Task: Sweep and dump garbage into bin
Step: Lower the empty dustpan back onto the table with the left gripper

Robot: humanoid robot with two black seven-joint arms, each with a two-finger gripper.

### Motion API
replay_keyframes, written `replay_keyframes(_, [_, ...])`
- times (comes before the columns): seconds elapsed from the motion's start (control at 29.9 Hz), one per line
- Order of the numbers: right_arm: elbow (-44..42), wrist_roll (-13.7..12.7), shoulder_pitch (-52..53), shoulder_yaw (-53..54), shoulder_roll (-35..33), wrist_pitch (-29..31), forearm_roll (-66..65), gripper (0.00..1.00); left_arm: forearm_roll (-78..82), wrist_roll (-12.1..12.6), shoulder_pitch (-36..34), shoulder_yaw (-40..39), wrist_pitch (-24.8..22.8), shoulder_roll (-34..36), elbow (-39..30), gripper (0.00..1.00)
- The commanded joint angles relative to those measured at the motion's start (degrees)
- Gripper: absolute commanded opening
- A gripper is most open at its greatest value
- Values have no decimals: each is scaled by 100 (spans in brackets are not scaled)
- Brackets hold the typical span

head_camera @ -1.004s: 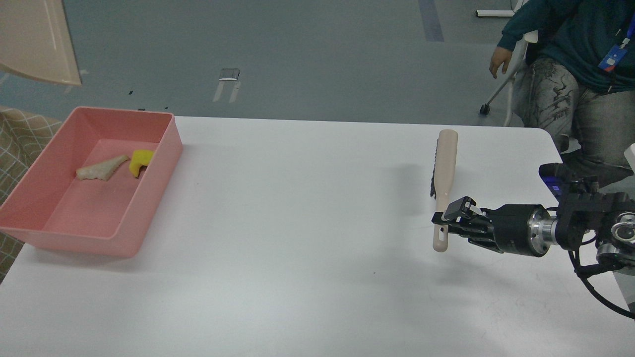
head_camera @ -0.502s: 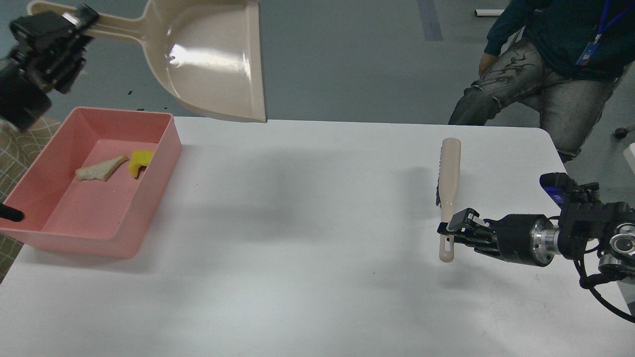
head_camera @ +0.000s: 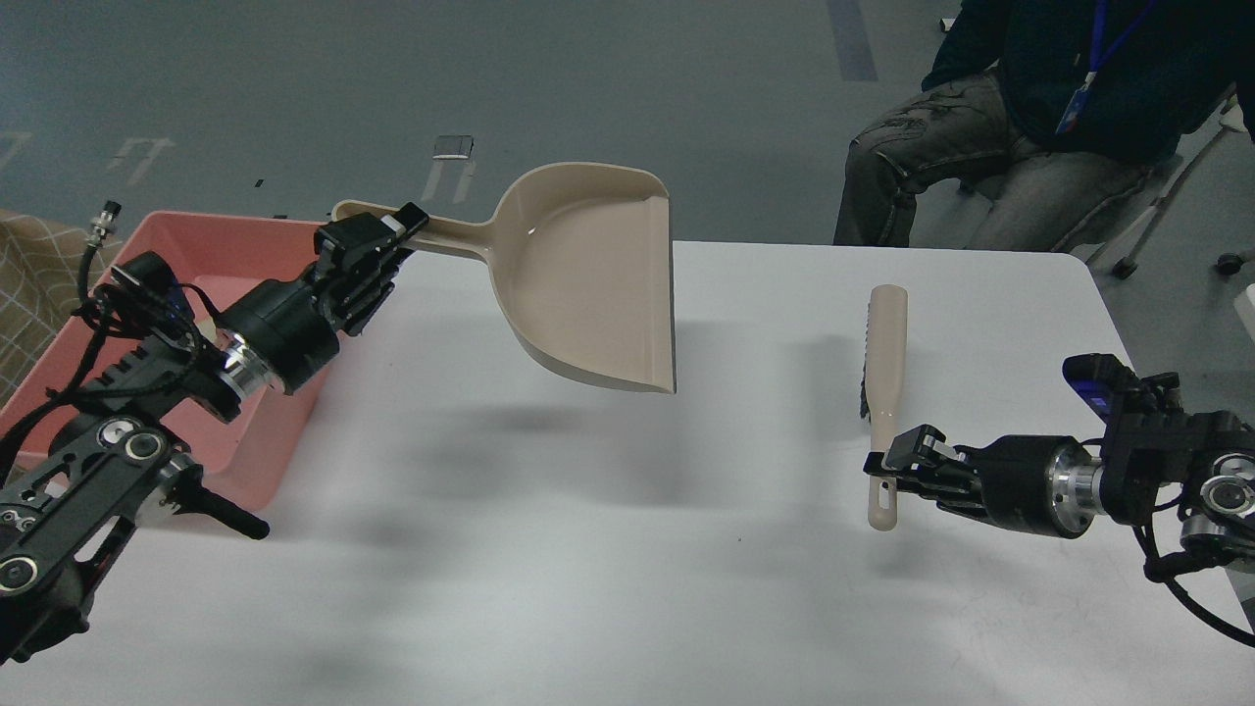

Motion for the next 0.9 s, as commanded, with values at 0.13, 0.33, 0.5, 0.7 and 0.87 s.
replay_keyframes(0.13, [59,8,1,164,3,18,27,0,393,-25,134,341,423,-168,262,0])
replay_keyframes(0.33, [112,43,1,173,3,44,36,0,788,-17,134,516,537,-283,535,0])
replay_keyframes(0.5, [112,70,-8,173,3,106,36,0,798,-8,143,692,581,-309,570,0])
replay_keyframes(0.7, [112,70,-43,182,3,106,36,0,789,19,134,754,581,-318,641,0])
replay_keyframes(0.87, [112,70,-52,173,12,106,36,0,780,62,143,754,581,-344,658,45])
